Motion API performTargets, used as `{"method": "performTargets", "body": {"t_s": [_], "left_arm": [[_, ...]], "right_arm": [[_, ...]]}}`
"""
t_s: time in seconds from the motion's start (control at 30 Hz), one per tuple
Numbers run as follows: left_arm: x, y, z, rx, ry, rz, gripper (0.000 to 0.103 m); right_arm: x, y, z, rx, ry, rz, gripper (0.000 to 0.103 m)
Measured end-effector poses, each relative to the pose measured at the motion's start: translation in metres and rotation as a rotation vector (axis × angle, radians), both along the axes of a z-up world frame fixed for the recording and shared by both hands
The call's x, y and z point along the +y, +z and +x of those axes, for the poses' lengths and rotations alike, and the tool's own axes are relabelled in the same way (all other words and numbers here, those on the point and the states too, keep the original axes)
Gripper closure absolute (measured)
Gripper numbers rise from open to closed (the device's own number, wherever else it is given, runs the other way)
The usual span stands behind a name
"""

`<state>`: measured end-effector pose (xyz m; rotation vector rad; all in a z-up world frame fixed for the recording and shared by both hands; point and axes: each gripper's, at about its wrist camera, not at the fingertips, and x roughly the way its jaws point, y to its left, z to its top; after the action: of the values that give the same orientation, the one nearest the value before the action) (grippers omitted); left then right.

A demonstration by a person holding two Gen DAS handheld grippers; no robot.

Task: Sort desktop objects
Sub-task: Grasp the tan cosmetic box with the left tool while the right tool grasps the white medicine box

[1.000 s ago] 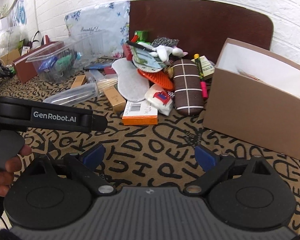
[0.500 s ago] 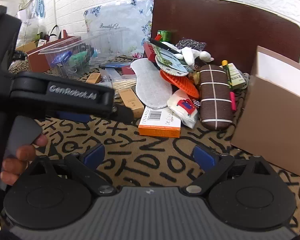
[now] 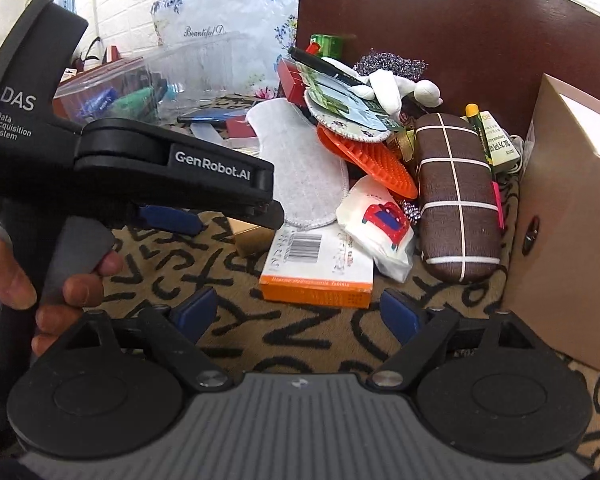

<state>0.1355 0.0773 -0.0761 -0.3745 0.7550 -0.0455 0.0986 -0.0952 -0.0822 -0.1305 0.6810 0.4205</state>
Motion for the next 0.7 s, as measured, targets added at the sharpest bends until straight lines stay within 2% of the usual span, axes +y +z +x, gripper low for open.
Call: {"method": "performTargets", "body": {"t_s": [0.13, 0.17, 0.2, 0.23, 0.27, 0.4, 0.7], "left_arm": [[0.001, -0.005, 0.007, -0.028, -0.012, -0.01, 0.024], [0.0, -0.006, 0.008, -0.033, -0.011, 0.0, 0.03], [0.001, -0.006, 0.007, -0.043, -0.007, 0.012, 0.034], [0.001, -0.007, 0.007, -0.045, -0.002, 0.009, 0.037], [0.004, -0.007, 0.006, -0.041, 0.009, 0.005, 0.048], [0.01, -0.005, -0.003, -0.029, -0.008, -0.01, 0.058], [0.009, -0.005, -0.051, -0.026, -0.094, 0.016, 0.067]], "right_arm": [[-0.001, -0.004, 0.01, 0.016, -0.018, 0.012, 0.024], [-0.002, -0.005, 0.012, 0.021, -0.024, 0.016, 0.026], [-0.003, -0.007, 0.013, 0.029, -0.03, 0.02, 0.035], [-0.005, -0.008, 0.014, 0.036, -0.032, 0.031, 0.037], [-0.006, -0.008, 0.014, 0.033, -0.033, 0.038, 0.037], [-0.008, -0.005, 0.007, 0.039, -0.016, 0.031, 0.038], [-0.03, 0.0, -0.033, 0.115, 0.025, 0.061, 0.038]]}}
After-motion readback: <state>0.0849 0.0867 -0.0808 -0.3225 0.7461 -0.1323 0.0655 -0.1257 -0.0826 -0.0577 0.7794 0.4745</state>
